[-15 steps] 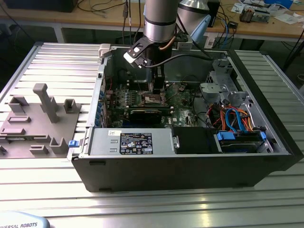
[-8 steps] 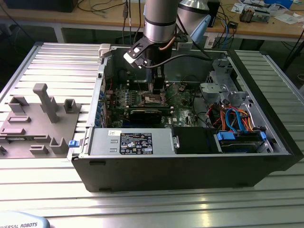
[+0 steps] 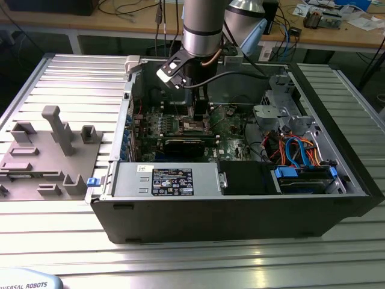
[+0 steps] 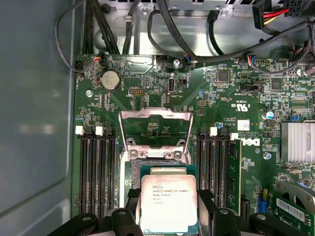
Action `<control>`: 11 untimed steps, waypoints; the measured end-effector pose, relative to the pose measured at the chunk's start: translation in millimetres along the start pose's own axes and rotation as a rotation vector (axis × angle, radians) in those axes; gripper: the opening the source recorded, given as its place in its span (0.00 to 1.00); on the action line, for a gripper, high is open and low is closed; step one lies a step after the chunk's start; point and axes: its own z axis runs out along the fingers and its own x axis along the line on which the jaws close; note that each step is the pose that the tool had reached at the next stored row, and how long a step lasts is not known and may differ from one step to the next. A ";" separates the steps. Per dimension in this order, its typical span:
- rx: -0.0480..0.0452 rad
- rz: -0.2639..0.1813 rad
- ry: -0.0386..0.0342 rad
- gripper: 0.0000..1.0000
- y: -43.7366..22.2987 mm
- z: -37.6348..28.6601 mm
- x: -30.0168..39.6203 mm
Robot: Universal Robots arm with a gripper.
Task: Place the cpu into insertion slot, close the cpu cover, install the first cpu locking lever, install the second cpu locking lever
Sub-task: 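Place the cpu into insertion slot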
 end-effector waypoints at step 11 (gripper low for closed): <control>-0.0001 0.000 0.0002 0.54 -0.6 2.8 0.1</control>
